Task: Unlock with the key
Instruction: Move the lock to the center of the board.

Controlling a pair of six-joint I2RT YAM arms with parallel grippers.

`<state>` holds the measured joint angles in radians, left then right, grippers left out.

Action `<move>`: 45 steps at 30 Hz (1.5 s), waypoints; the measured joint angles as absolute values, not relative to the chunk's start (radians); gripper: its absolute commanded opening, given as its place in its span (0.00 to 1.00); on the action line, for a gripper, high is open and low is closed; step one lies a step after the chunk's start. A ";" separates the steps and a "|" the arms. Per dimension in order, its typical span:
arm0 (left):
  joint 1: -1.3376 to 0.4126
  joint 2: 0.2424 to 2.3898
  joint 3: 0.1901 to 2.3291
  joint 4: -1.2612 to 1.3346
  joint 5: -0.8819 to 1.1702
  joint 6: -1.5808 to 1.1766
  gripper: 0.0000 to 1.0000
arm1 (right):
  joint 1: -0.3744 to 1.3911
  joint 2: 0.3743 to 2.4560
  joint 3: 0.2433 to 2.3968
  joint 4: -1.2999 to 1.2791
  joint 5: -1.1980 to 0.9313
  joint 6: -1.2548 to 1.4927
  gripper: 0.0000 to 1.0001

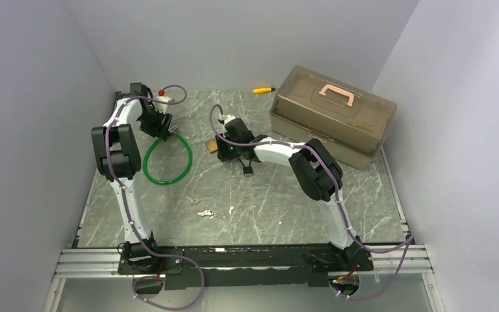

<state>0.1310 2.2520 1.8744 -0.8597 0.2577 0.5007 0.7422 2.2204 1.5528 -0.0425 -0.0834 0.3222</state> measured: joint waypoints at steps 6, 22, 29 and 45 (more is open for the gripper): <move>0.107 2.298 1.937 -0.889 0.270 0.532 0.49 | 0.745 2.112 1.396 -0.031 -0.080 0.323 0.43; -0.008 2.194 1.724 -0.787 0.309 0.602 0.34 | 0.563 1.927 1.316 -0.054 -0.082 0.342 0.47; -0.099 2.141 1.642 -0.789 0.326 0.609 0.37 | 0.588 2.035 1.459 -0.059 -0.091 0.342 0.59; -0.114 2.017 1.637 -0.912 0.461 0.609 0.99 | 0.642 2.246 1.656 -0.115 -0.020 0.316 0.54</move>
